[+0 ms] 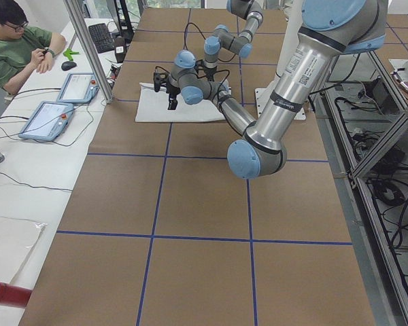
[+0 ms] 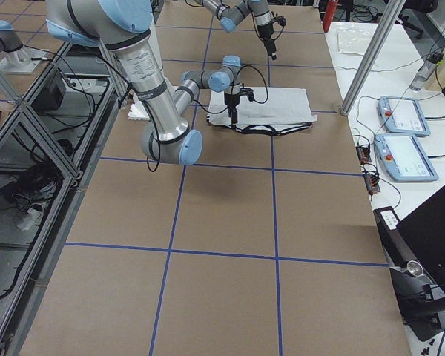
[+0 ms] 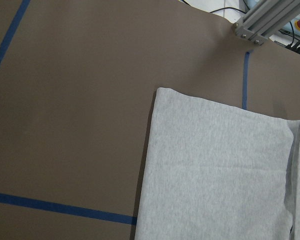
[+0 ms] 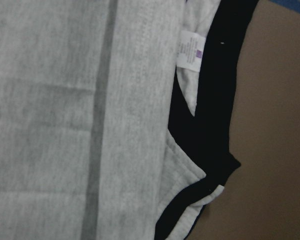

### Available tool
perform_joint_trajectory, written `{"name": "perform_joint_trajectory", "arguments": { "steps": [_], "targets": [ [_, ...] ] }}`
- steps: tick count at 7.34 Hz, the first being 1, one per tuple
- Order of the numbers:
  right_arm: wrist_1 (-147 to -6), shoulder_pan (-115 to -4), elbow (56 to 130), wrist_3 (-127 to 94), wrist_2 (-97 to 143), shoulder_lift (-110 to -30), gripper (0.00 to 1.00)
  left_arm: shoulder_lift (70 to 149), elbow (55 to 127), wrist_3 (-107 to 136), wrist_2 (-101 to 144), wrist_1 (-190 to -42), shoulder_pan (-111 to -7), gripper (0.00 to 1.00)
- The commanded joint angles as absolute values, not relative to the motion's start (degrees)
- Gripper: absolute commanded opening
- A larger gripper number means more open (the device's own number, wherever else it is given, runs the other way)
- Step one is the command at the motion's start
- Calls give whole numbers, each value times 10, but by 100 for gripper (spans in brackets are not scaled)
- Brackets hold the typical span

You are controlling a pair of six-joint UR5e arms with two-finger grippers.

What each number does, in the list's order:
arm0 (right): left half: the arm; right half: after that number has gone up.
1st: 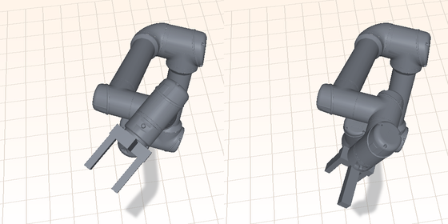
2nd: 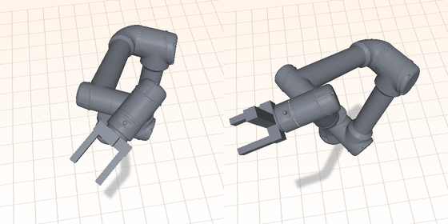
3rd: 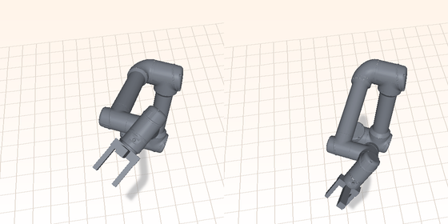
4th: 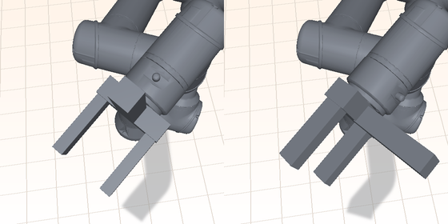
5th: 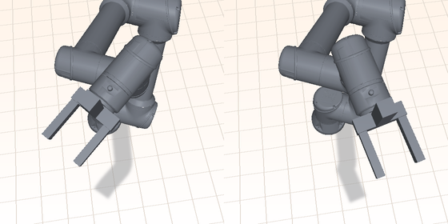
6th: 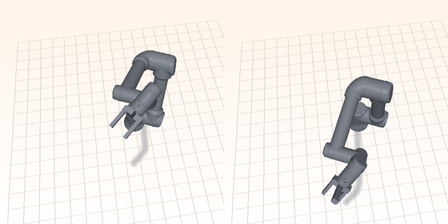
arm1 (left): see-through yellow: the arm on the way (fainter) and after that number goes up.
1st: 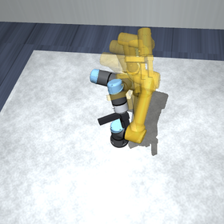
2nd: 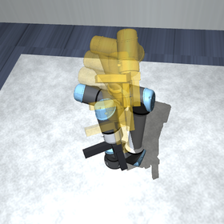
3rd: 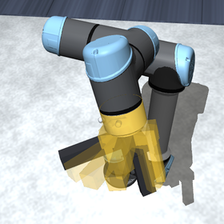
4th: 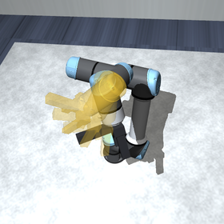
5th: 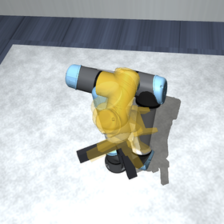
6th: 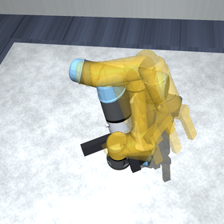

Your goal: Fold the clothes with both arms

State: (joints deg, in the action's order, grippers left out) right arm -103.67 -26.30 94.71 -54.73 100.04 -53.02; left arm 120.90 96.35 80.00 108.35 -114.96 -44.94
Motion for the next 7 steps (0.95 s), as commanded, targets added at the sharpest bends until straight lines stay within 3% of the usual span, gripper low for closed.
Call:
{"name": "perform_joint_trajectory", "arguments": {
  "steps": [1, 5, 7],
  "targets": [
    [-1053, -278, 994, -516, 1001, -574, 100, 1215, 964, 816, 1083, -1150, -436, 100],
    [-1041, -308, 1024, -488, 1011, -595, 100, 1216, 964, 821, 1083, -1150, -436, 100],
    [-993, -322, 966, -488, 1007, -541, 100, 1215, 962, 817, 1083, -1150, -436, 100]
  ]
}}
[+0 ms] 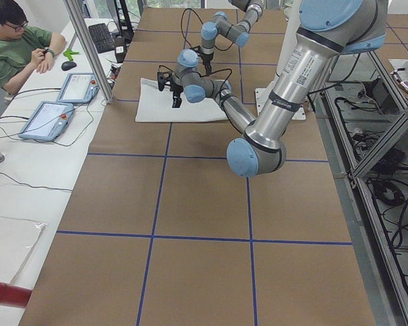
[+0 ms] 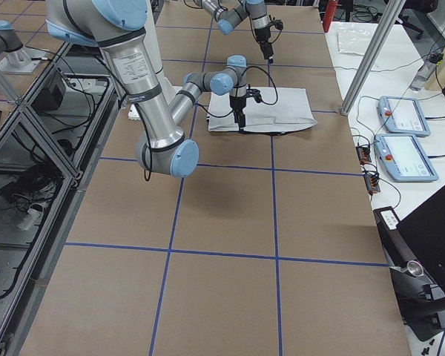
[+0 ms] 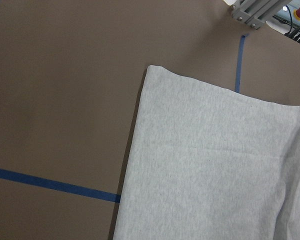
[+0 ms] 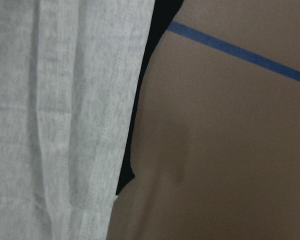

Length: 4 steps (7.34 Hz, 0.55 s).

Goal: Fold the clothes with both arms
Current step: 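Slide the right gripper along the shirt edge away from the robot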

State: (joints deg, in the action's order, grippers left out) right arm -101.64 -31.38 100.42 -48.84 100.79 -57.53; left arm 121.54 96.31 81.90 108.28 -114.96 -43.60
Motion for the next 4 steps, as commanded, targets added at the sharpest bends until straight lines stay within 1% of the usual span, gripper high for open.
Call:
{"name": "perform_joint_trajectory", "arguments": {
  "steps": [1, 2, 4],
  "targets": [
    [-991, -323, 902, -489, 1003, -491, 100, 1215, 960, 816, 1083, -1150, -436, 100],
    [-971, -324, 862, -489, 1001, -472, 100, 1214, 960, 815, 1083, -1153, -436, 100],
    [-912, -324, 812, -489, 1001, -471, 100, 1210, 958, 815, 1083, -1159, -436, 100]
  ]
}}
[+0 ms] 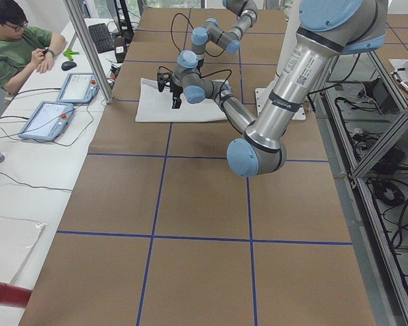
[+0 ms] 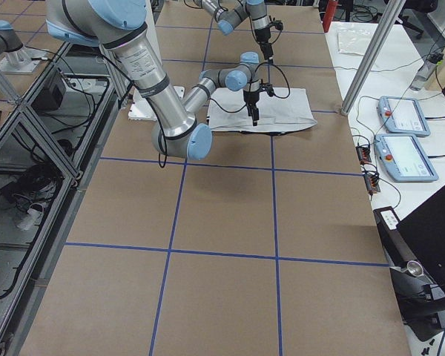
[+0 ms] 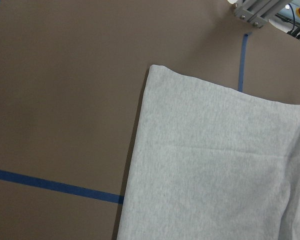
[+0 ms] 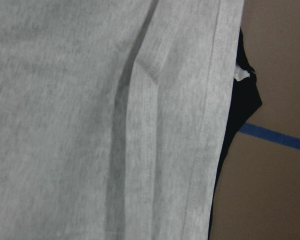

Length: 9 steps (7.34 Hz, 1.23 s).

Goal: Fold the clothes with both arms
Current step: 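Slide the right gripper along the shirt edge away from the robot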

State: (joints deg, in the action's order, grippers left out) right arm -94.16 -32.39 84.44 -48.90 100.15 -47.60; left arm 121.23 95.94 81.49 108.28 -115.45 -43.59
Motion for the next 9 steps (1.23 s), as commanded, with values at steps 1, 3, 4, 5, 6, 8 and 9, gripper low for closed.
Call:
{"name": "perform_joint_trajectory", "arguments": {
  "steps": [1, 3, 4, 5, 6, 8, 9],
  "targets": [
    [-912, -324, 810, -488, 1001, -471, 100, 1209, 956, 815, 1083, -1161, -436, 100],
    [-917, -335, 809, -483, 1007, -474, 100, 1211, 956, 816, 1083, -1161, -435, 100],
    [-918, -344, 810, -477, 1010, -484, 100, 1212, 956, 819, 1083, -1161, -435, 100],
    [-918, -365, 820, -458, 1022, -503, 100, 1213, 957, 821, 1083, -1160, -434, 100],
    [-918, -396, 848, -418, 1047, -536, 100, 1214, 958, 822, 1082, -1160, -431, 100],
    [-918, -420, 898, -370, 1068, -591, 100, 1215, 962, 836, 1080, -1159, -421, 100],
    [-918, -422, 911, -375, 1079, -589, 100, 1215, 963, 835, 1081, -1159, -420, 100]
  ]
}}
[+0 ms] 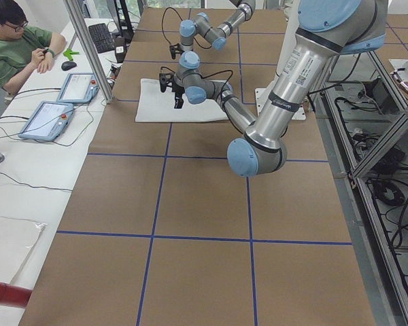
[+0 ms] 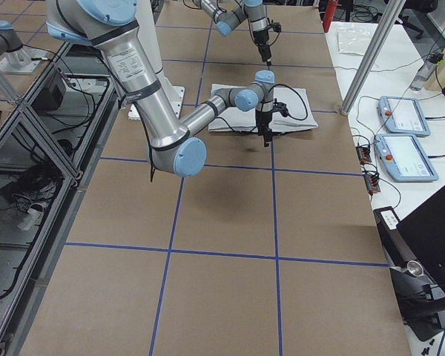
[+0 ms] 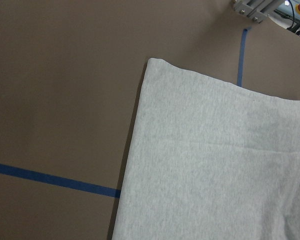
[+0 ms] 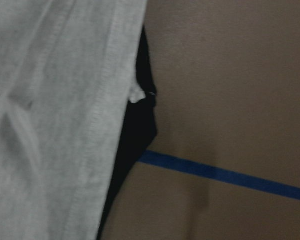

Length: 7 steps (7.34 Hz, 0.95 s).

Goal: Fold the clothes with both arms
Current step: 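Slide the right gripper along the shirt edge away from the robot, then move the left gripper to the shirt's near corner while the right holds the far edge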

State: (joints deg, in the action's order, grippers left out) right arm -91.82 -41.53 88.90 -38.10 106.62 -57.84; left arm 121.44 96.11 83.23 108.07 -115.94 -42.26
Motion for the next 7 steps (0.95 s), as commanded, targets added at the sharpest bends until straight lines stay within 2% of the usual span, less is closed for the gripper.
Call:
{"name": "perform_joint_trajectory", "arguments": {
  "steps": [1, 3, 4, 5, 7],
  "targets": [
    [-918, -423, 934, -380, 1098, -593, 100, 1210, 965, 838, 1083, -1161, -413, 100],
    [-909, -423, 987, -446, 1131, -605, 100, 1178, 1017, 955, 1078, -1164, -356, 100],
    [-884, -422, 1027, -489, 1143, -628, 100, 1125, 1088, 995, 1074, -1165, -323, 100],
    [-835, -415, 1061, -543, 1150, -661, 100, 1088, 1125, 1054, 1030, -1165, -263, 100],
    [-769, -399, 1064, -629, 1172, -673, 100, 1076, 1121, 1161, 950, -1158, -160, 97]
  ]
}}
